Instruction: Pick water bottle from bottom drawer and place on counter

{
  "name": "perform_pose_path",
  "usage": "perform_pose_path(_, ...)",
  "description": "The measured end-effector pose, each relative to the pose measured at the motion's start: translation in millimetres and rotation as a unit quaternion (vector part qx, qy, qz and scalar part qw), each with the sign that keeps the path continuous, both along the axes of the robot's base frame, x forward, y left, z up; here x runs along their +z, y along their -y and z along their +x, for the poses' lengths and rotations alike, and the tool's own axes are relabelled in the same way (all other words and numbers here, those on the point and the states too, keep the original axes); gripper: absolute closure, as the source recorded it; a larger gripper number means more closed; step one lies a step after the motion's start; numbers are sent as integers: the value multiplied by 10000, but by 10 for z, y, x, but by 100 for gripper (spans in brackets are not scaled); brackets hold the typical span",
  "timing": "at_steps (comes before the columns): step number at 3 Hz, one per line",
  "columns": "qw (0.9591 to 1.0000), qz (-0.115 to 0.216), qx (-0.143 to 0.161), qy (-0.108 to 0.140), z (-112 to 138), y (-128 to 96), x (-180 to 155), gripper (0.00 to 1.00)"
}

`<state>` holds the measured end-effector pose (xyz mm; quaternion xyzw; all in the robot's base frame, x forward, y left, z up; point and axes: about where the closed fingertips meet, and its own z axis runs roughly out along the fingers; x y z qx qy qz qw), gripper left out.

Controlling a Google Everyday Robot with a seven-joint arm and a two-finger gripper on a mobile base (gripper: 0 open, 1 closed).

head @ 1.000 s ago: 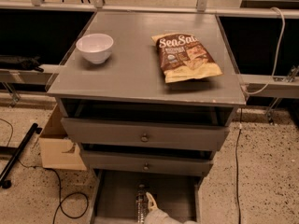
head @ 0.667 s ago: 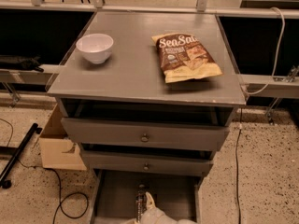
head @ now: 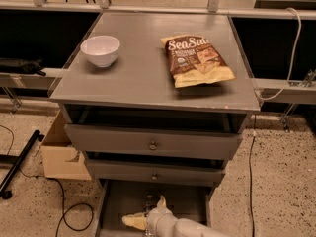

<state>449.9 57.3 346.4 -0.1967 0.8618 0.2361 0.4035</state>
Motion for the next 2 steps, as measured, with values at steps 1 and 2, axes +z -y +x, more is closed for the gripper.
perform_pose_path(1,9999,-96,-76,-12,16,53,-32,0)
perform_pose_path(2,9985,-228,-471,-156,209,7,-120,0)
